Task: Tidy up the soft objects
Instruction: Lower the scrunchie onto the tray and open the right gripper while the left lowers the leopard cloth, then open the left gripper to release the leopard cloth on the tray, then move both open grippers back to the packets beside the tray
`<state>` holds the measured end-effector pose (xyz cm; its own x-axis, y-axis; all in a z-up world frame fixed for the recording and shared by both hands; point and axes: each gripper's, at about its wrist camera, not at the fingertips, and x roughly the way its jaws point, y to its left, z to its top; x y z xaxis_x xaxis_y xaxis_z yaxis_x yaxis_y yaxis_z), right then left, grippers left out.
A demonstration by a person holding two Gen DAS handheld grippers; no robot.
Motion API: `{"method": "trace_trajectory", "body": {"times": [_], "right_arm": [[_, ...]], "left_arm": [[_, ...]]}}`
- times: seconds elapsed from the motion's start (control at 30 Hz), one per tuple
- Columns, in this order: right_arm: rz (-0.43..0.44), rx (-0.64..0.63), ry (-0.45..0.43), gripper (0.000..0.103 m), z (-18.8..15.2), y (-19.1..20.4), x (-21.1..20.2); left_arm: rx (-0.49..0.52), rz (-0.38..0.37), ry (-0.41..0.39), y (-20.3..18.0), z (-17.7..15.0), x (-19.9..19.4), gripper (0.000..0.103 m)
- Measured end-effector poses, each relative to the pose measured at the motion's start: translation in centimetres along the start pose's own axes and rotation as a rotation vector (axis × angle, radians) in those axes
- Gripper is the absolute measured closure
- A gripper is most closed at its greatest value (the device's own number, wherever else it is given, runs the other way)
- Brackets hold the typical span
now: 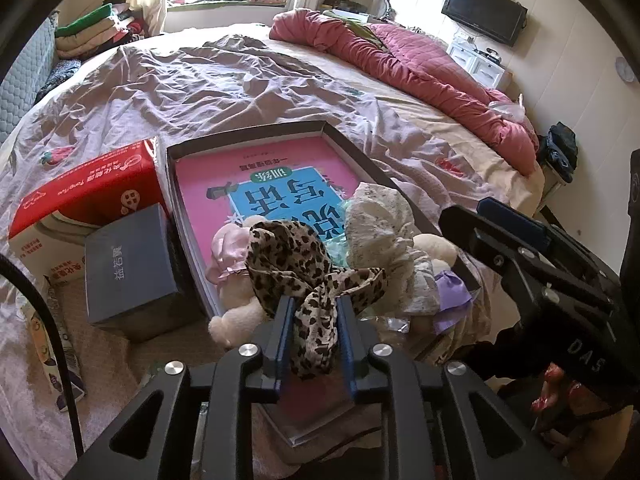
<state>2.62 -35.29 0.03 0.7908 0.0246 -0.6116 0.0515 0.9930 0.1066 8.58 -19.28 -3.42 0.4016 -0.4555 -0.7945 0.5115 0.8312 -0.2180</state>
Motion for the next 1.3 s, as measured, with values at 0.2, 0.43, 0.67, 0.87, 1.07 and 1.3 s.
{"method": "trace_trajectory", "body": {"times": [0.2, 0.43, 0.67, 0.87, 1.07, 1.3], "right_arm": [[-0.004, 0.032, -0.024, 0.04, 0.5, -0.5, -1.0], [-0.004, 0.033, -0.053, 0.04, 1.2, 0.0, -2.4], [0.028, 0.017, -0.088, 0.038, 2.4, 1.8, -3.8], [0.07, -0.014, -0.089, 0.038, 2.9, 4.2, -4.6], [0.116, -0.056, -0.063, 0.038, 3.0, 7.3, -4.7], [0.177, -0.09, 0.017, 0.037, 2.3, 12.2, -4.1]], "left_arm": [[-0.027, -0.052, -0.046, 0.4, 0.3, -1.6, 0.058], [-0.03, -0.01, -0.098, 1.0, 0.8, -3.8, 0.055], [-0.052, 0.048, -0.162, 2.6, 1.0, -7.1, 0.041], [-0.09, 0.107, -0.185, 5.0, 0.6, -9.4, 0.04], [-0.151, 0.138, -0.195, 7.8, -0.1, -11.3, 0.04], [-0.234, 0.2, -0.196, 12.3, -1.1, -12.8, 0.04]]}}
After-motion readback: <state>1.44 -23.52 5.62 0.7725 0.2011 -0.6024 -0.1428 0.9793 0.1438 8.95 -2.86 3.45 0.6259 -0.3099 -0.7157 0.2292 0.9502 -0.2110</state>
